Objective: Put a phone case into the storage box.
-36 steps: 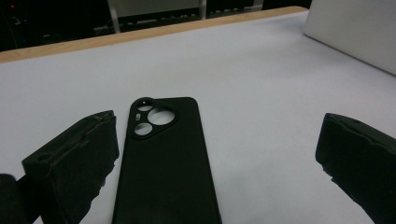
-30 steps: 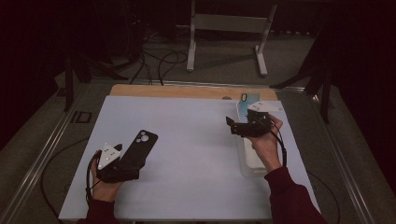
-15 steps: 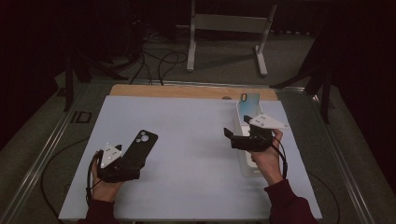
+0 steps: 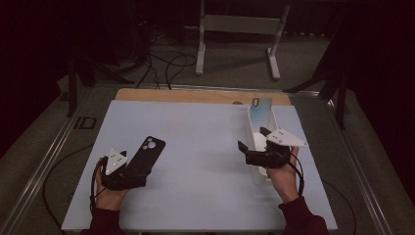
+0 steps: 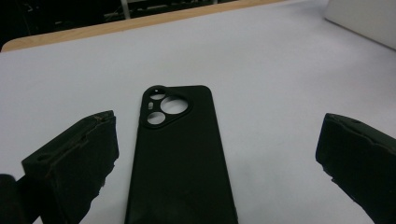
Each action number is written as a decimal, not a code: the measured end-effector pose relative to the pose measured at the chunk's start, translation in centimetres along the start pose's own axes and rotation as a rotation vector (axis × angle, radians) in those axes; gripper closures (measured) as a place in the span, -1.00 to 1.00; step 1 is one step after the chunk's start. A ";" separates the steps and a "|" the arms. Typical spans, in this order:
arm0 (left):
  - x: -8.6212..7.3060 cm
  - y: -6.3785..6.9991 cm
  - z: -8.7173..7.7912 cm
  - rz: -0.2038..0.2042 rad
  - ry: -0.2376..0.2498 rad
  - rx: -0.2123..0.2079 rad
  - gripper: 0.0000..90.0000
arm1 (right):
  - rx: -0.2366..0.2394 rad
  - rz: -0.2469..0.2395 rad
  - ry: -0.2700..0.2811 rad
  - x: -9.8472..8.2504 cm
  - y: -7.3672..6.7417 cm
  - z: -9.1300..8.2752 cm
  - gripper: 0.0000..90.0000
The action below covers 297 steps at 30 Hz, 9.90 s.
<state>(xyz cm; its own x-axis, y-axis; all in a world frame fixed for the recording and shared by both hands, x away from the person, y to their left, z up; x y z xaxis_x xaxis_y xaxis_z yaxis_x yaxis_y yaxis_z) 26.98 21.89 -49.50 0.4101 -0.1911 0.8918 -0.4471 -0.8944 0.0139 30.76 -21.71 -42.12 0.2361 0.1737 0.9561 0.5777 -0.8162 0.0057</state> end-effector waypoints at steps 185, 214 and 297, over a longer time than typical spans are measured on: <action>7.7 6.7 4.8 0.277 -0.202 -0.134 -0.65 | 0.043 0.110 -0.015 -2.7 0.7 -4.1 -0.81; 9.2 11.6 5.4 0.389 -0.149 -0.257 -0.65 | 0.127 0.086 -0.030 -0.5 -1.4 -1.2 -0.81; 10.2 13.8 5.6 0.334 -0.027 -0.389 -0.73 | 0.346 0.068 -0.046 1.7 -4.0 -0.4 0.81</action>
<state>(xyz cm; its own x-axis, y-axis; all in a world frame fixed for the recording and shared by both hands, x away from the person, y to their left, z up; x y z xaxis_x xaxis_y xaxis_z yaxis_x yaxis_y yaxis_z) 29.41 5.33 -42.71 0.2125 -0.4562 0.8641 -0.8177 -0.5671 -0.0984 28.57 -18.38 -40.37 0.3135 0.1568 0.9365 0.7883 -0.5929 -0.1646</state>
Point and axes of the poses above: each handheld gripper's, and its own axes: z roughly forward along the jaws, x roughly out of its top, y roughly to its right, the point moved 1 cm from there along z, roughly forward along the jaws, and after that the axes turned 3 degrees about y, right-handed, at the moved point
